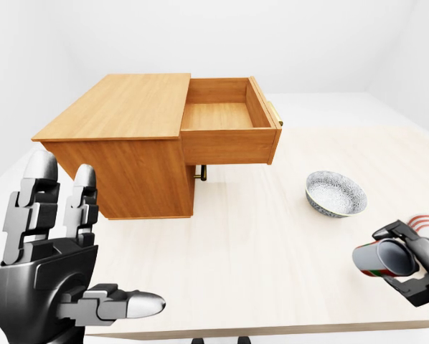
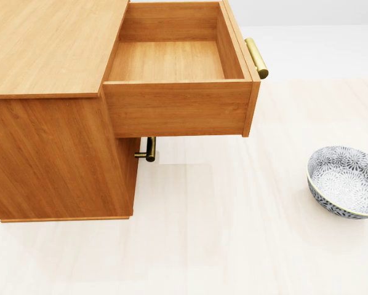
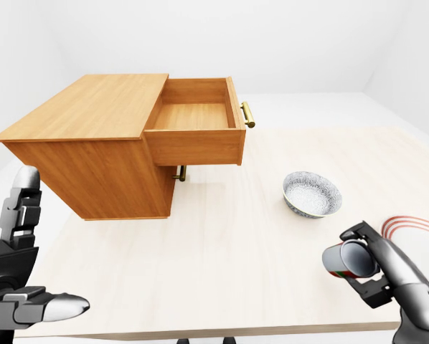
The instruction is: Put the ketchup in the top drawer of the cabinet.
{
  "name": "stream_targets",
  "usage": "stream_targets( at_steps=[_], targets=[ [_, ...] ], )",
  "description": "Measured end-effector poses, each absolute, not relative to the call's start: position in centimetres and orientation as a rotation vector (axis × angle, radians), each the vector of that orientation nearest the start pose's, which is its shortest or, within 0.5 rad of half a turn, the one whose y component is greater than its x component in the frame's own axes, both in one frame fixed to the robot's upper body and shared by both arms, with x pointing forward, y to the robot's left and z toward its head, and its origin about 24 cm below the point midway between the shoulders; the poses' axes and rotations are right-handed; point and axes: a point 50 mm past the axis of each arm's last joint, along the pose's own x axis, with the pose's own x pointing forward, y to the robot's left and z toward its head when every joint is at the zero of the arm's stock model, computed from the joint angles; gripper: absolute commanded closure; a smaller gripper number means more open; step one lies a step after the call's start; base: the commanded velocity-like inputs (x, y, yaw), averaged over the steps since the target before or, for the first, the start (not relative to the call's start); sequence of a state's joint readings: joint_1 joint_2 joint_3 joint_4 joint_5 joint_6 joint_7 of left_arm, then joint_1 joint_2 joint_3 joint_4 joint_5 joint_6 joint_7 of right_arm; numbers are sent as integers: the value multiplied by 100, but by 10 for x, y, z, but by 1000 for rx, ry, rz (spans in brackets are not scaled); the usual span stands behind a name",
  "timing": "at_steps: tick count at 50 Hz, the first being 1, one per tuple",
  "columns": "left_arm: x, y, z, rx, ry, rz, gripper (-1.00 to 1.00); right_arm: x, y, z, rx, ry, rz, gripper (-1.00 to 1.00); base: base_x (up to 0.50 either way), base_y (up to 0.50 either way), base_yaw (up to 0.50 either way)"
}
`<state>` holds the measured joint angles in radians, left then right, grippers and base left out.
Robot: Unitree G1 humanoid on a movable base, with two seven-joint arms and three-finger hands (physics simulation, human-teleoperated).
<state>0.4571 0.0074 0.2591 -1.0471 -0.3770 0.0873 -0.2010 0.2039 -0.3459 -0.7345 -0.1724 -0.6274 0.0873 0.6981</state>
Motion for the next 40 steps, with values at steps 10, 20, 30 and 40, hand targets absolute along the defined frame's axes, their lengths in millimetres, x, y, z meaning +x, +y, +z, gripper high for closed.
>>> stream_targets(
  at_steps=[10, 20, 30, 40],
  targets=[
    [126, 191, 187, -72, -557, -23, -100, 170, -312, 160, -1197, 254, -223, 100, 0, 0, 0],
    [126, 193, 188, -84, -552, -23, -100, 174, -254, 228, -1500, -102, -238, 100, 0, 0, 0],
    [126, 195, 189, -96, -539, -24, -100, 171, -203, 266, -1684, -430, -202, 100, 0, 0, 0],
    [126, 194, 188, -103, -523, -27, -100, 168, -175, 278, -1705, -597, -221, 100, 0, 0, 0]
  ],
)
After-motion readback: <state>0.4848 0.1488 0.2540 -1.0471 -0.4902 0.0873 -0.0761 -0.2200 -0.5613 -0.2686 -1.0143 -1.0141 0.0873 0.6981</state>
